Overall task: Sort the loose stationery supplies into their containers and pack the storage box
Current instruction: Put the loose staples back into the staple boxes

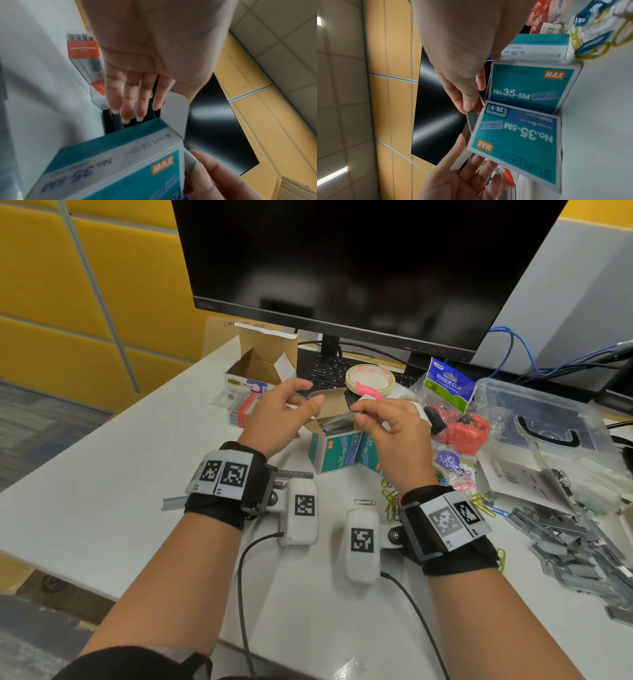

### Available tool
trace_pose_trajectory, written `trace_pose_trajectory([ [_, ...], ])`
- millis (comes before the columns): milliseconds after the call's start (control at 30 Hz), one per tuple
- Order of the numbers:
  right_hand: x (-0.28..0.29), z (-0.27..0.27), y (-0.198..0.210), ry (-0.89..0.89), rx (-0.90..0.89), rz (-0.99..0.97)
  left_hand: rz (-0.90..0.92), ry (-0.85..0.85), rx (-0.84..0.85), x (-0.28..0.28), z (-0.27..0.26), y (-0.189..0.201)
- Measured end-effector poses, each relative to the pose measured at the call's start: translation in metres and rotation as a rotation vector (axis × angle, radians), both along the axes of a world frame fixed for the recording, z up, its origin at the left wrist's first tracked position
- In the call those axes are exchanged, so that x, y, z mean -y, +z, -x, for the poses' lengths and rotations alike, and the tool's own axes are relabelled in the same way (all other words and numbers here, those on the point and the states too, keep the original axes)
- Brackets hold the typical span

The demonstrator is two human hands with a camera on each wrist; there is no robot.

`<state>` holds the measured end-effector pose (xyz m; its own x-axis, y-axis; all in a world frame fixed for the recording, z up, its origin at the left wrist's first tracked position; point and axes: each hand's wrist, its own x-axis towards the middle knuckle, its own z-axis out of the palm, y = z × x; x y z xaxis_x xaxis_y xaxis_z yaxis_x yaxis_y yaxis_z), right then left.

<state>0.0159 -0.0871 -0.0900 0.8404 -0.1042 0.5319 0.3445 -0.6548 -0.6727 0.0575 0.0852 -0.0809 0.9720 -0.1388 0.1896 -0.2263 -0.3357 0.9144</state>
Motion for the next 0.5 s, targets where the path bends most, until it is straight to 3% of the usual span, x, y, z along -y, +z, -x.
trace_pose_trajectory([
  [167,-0.005,-0.001,0.000,-0.013,-0.006,-0.004,0.137,-0.120,-0.150,0.004,0.005,0.003],
  [500,-0.012,0.002,0.005,-0.079,0.026,0.052,0.206,-0.139,-0.177,0.005,0.008,0.003],
])
